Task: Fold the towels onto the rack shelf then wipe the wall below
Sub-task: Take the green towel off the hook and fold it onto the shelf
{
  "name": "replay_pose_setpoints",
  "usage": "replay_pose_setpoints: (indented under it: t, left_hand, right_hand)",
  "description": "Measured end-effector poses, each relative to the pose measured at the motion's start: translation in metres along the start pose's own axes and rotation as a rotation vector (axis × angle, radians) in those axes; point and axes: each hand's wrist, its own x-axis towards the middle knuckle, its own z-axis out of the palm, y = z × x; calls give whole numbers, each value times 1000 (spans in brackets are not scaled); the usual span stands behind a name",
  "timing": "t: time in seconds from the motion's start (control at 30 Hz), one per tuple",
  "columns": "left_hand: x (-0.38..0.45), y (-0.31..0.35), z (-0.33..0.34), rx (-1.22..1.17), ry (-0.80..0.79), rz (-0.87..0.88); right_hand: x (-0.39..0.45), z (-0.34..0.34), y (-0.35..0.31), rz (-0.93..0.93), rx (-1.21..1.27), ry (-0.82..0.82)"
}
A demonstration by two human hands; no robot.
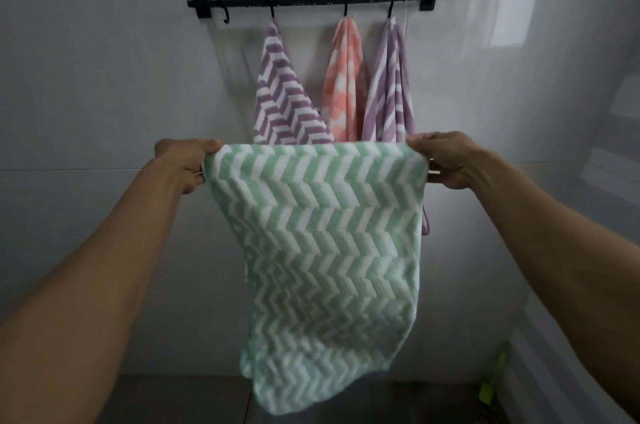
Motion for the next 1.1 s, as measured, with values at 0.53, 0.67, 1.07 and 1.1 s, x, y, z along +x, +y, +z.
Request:
replay_pose_setpoints:
  t: [0.53,0.67,1.07,1.1]
  left_hand:
    - [-3,-15,-3,1,-54,-15]
    - [-2,-11,-1,24,-67,-4]
    - [-3,-11,4,106,-98,23]
    - [-4,-11,4,111,-120,29]
  right_hand:
    - [5,4,7,-16,-46,-39]
    - [9,0,4,-34,-100,30]
    - [10,-5,1,0,-147,32]
    - [9,-6,0,3,-149,18]
